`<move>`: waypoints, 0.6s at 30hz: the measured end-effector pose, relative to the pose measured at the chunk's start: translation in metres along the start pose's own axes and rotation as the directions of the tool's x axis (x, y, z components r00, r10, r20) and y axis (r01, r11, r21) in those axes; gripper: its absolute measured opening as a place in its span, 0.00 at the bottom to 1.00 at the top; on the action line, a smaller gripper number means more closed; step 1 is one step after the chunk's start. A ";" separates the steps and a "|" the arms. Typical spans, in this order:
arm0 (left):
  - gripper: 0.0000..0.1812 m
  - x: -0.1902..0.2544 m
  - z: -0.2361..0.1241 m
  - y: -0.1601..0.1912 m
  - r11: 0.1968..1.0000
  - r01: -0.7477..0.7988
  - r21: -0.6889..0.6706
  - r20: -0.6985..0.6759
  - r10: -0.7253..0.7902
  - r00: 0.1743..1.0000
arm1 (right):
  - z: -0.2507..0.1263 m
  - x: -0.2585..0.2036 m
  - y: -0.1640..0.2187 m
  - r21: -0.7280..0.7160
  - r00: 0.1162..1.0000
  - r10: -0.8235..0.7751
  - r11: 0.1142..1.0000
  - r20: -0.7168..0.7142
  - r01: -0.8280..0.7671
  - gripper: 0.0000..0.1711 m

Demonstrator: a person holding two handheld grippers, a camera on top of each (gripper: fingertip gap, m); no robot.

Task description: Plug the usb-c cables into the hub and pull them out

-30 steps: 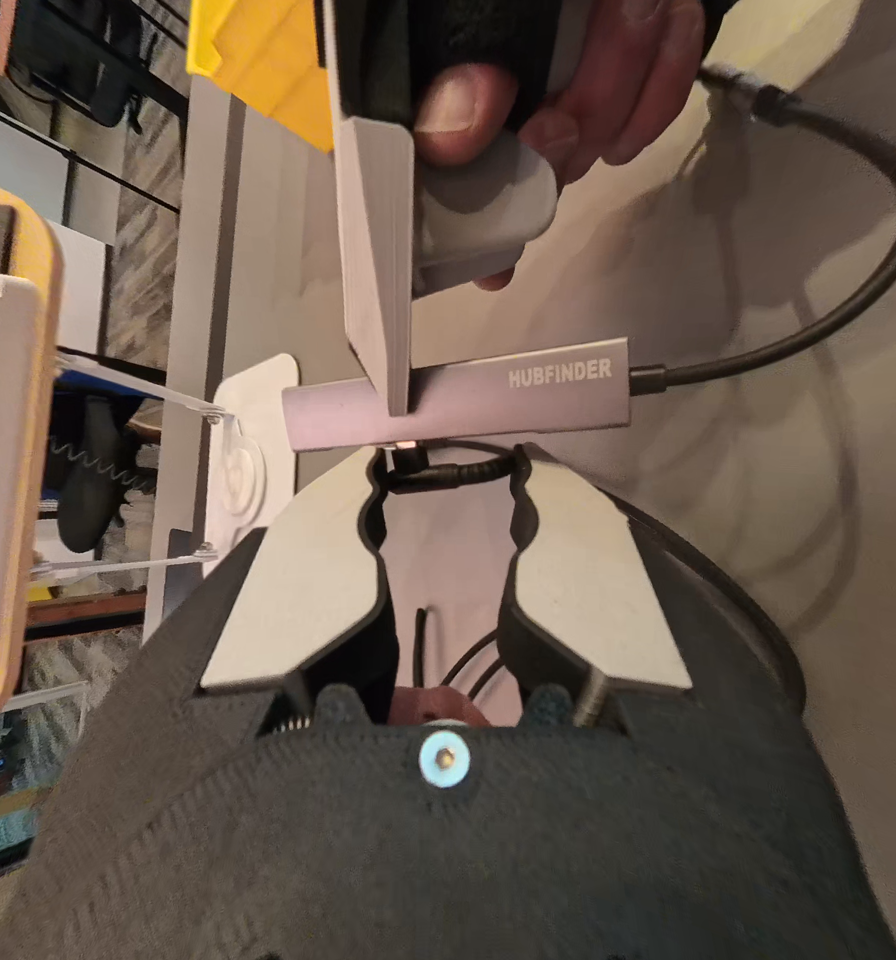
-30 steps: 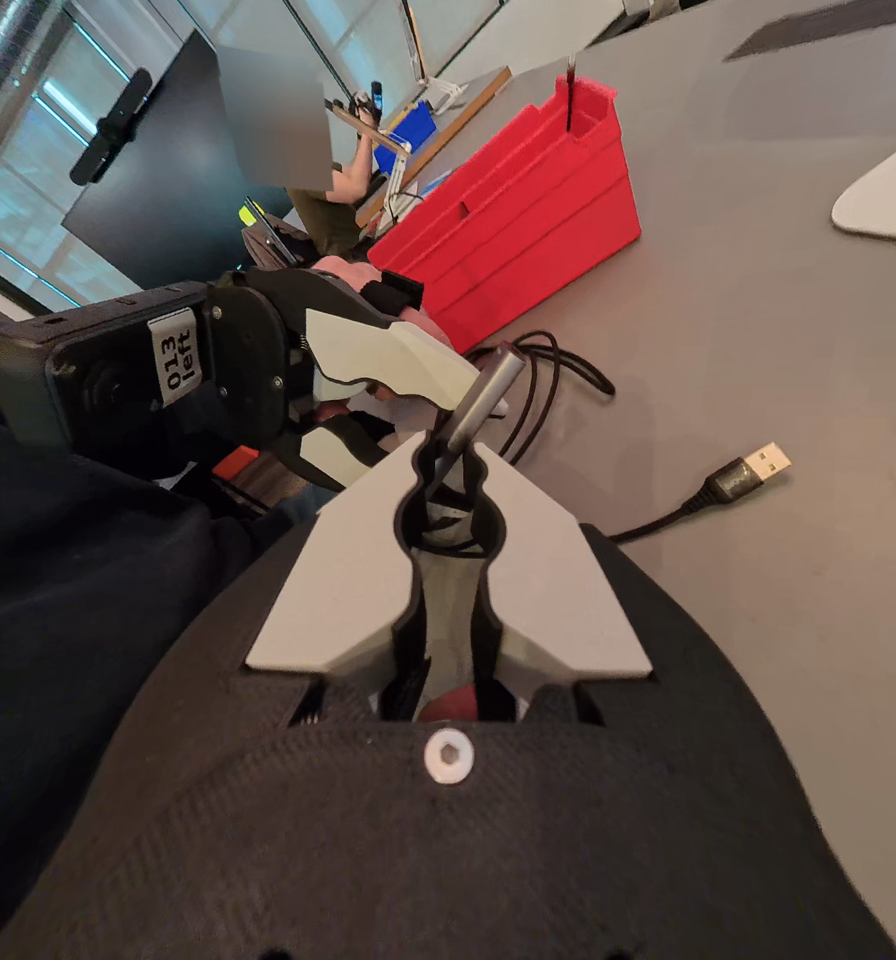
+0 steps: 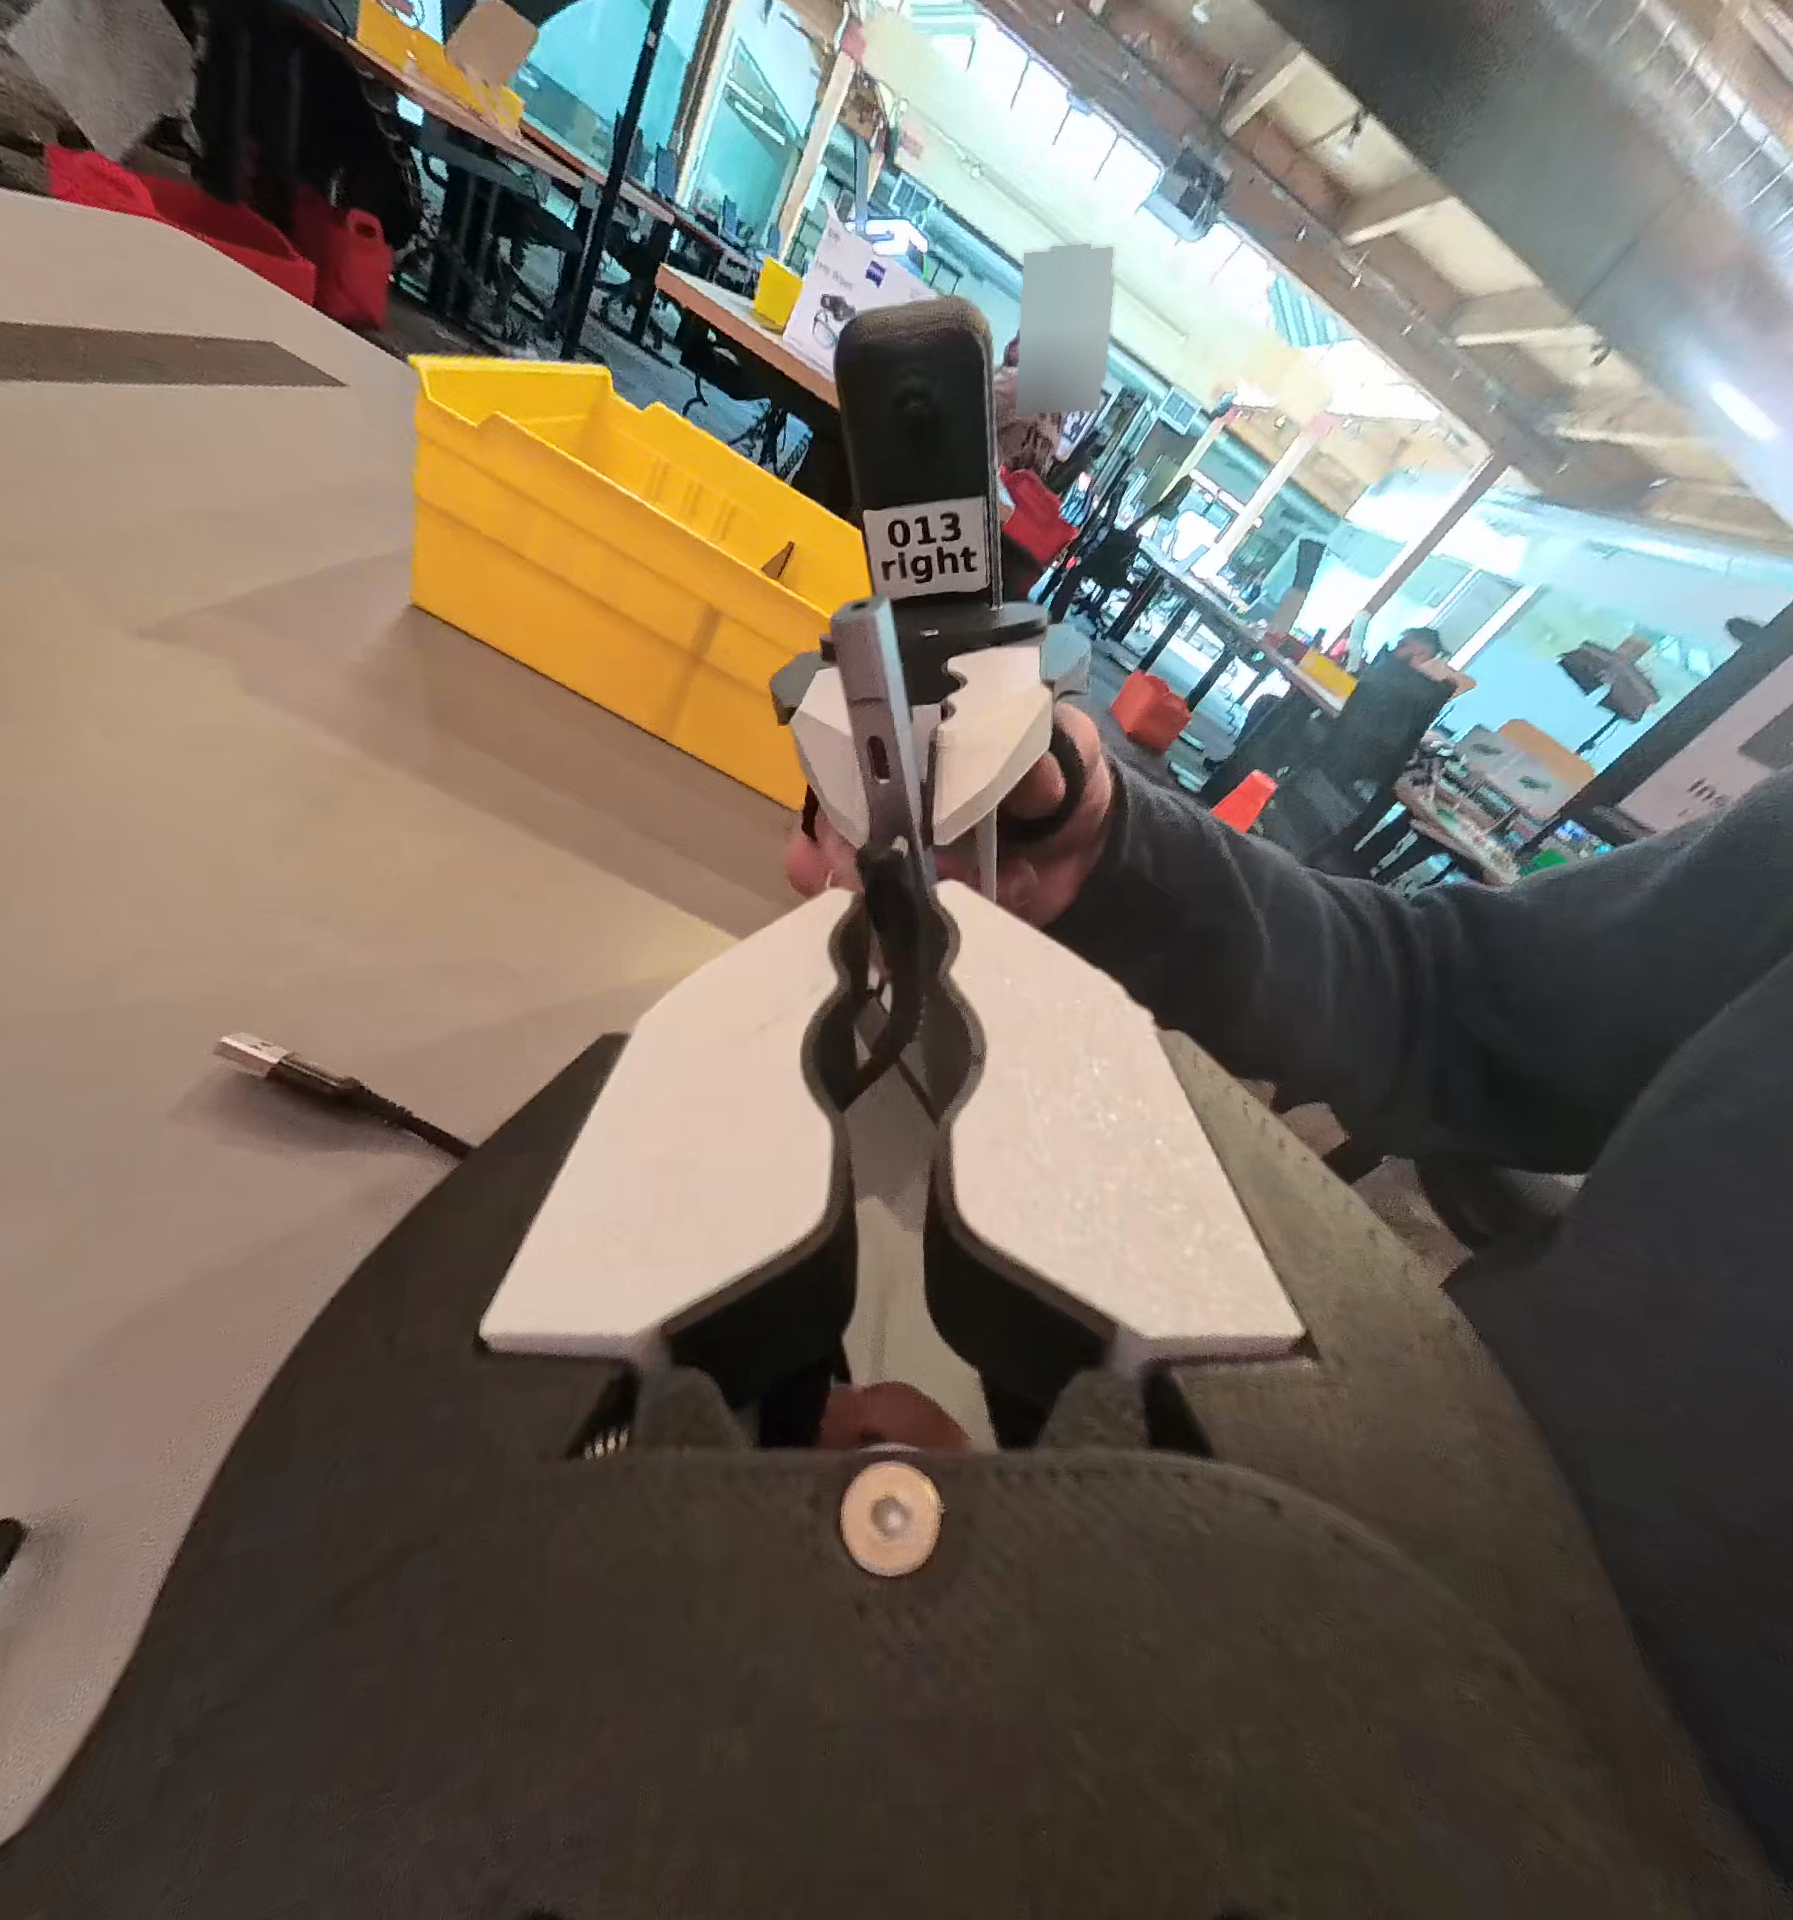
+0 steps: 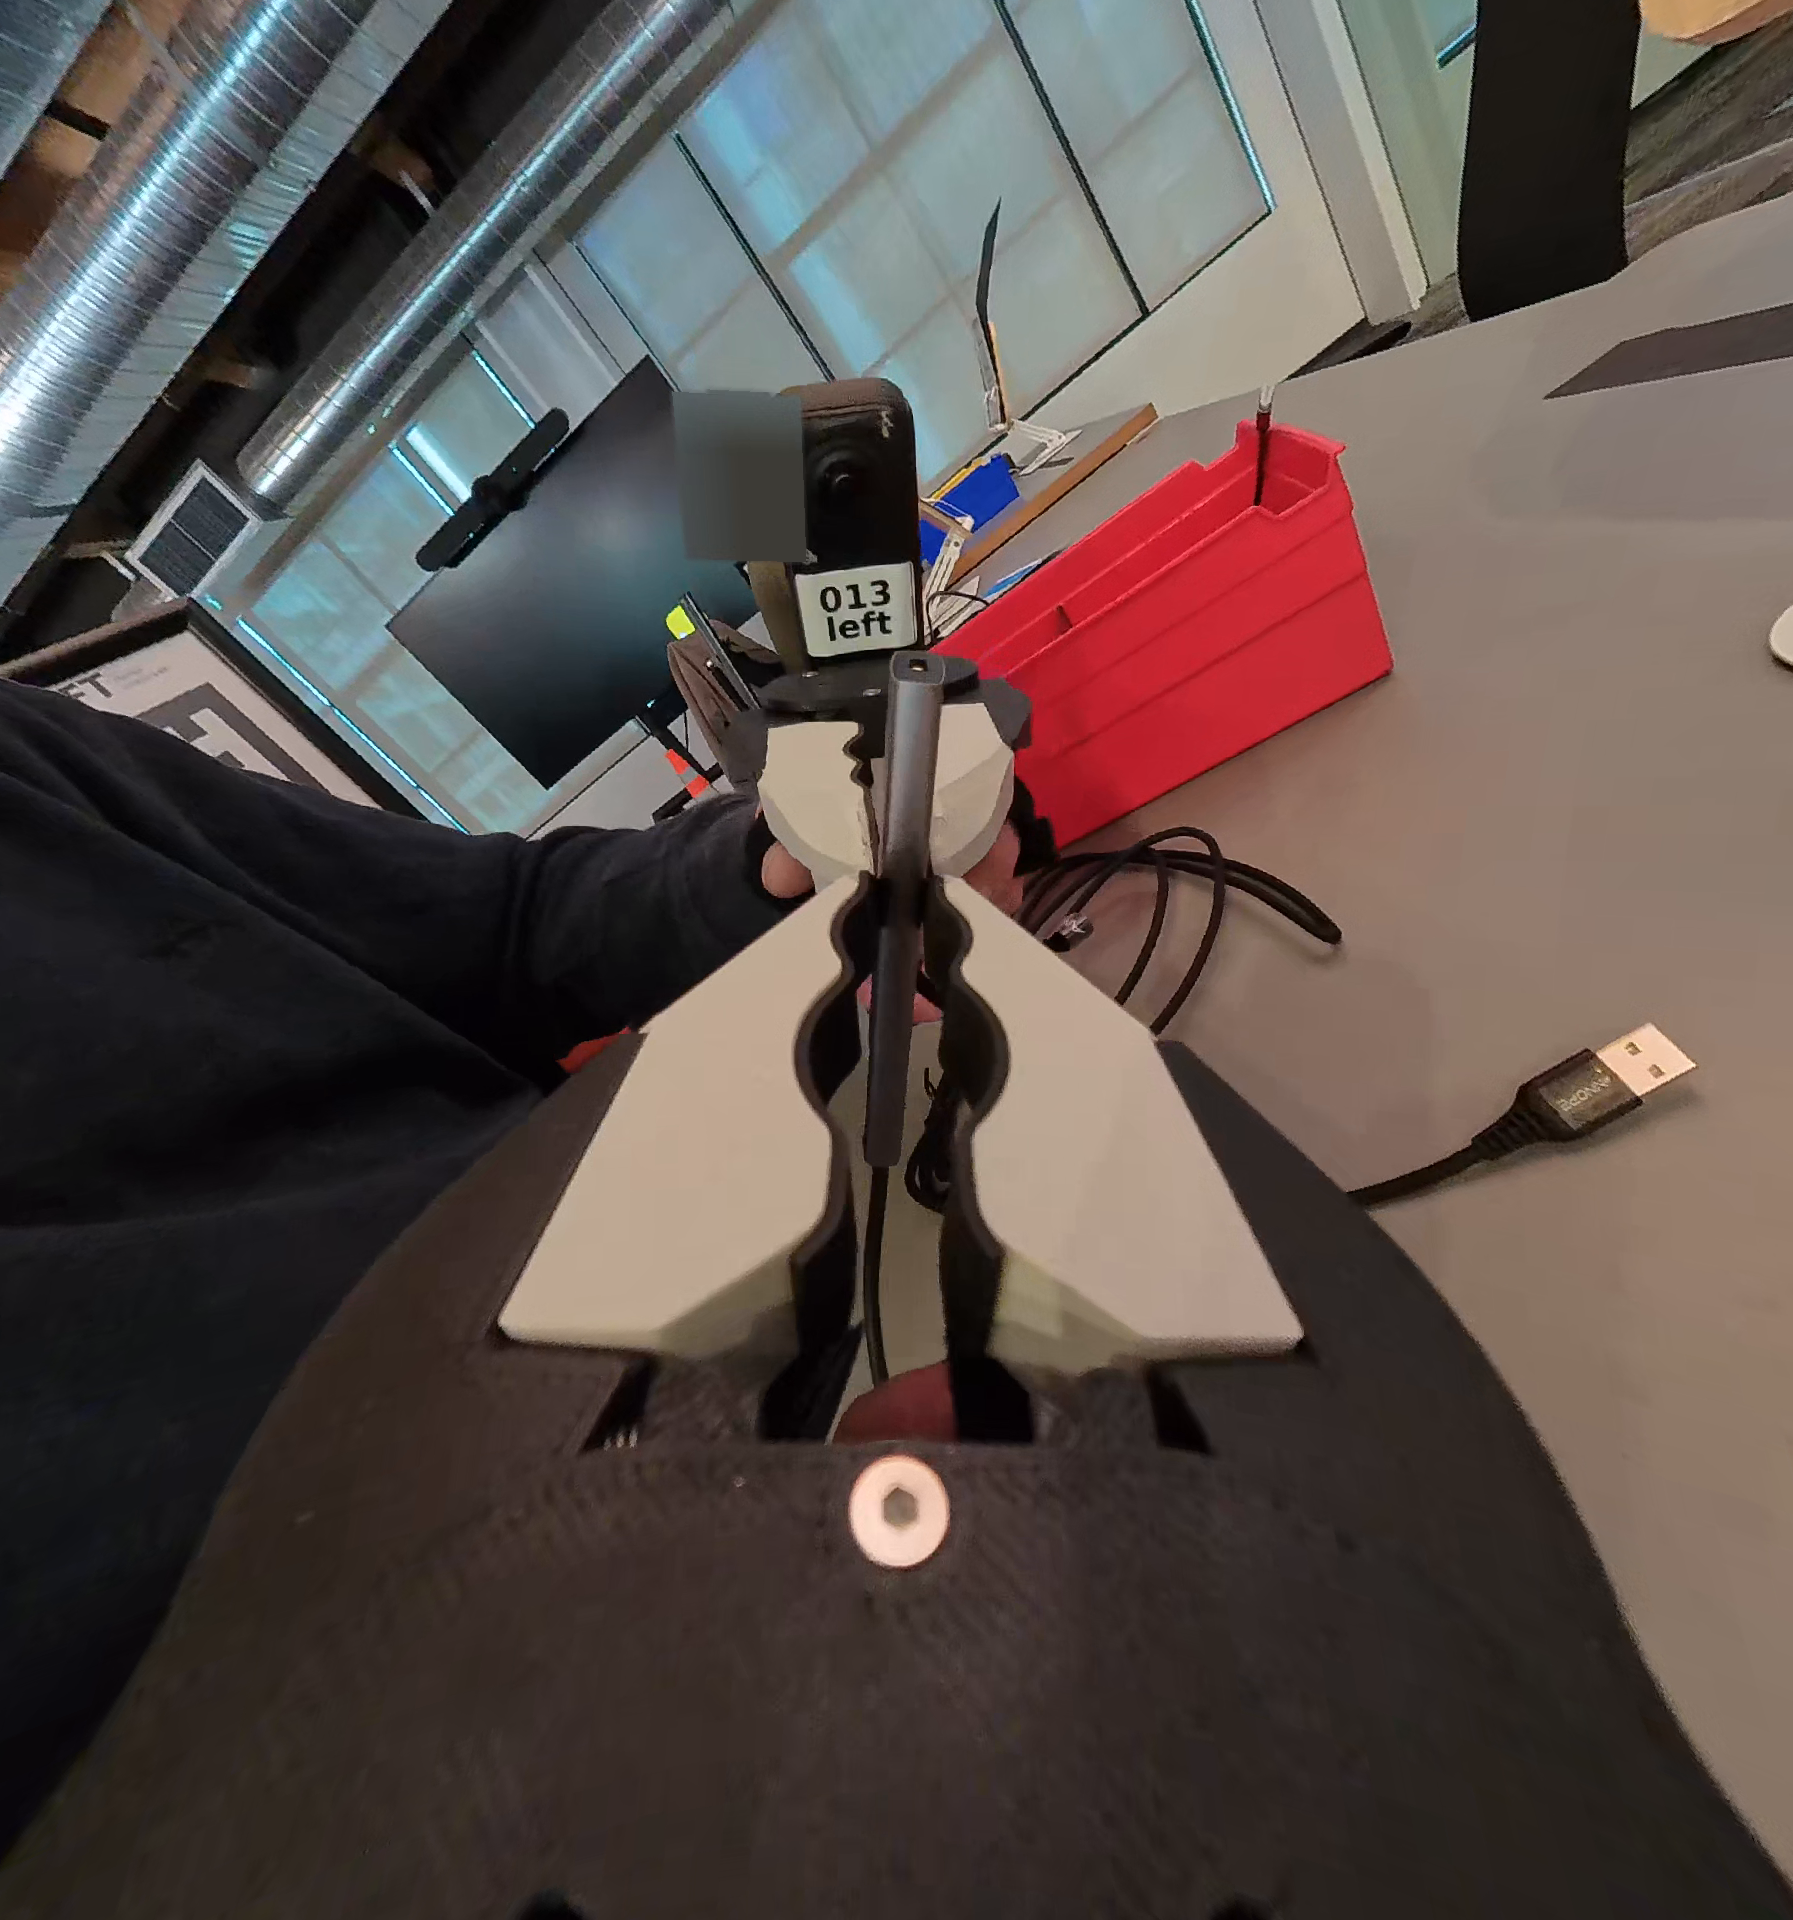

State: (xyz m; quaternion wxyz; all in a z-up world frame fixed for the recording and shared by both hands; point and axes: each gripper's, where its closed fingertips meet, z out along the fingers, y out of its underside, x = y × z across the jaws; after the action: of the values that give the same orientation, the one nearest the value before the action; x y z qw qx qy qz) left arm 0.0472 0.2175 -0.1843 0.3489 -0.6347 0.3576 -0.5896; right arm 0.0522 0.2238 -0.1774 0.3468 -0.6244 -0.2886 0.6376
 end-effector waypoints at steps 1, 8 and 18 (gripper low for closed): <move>0.04 0.000 0.000 -0.001 1.000 0.018 0.008 -0.005 -0.017 1.000 | 0.000 0.000 0.000 0.003 1.000 0.003 1.000 0.001 -0.003 0.03; 0.04 0.001 0.000 -0.003 0.998 0.051 0.020 -0.021 -0.051 0.998 | 0.000 -0.002 -0.001 0.005 1.000 -0.017 1.000 -0.007 0.017 0.03; 0.04 0.009 0.006 0.010 0.998 0.002 -0.068 -0.021 -0.003 1.000 | 0.002 -0.008 -0.001 -0.016 0.999 -0.038 0.999 -0.006 0.038 0.03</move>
State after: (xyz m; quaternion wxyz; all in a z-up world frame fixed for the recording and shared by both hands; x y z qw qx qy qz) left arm 0.0528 0.2048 -0.1892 0.3228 -0.6403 0.3802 -0.5842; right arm 0.0501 0.2184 -0.1720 0.3548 -0.6236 -0.3044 0.6265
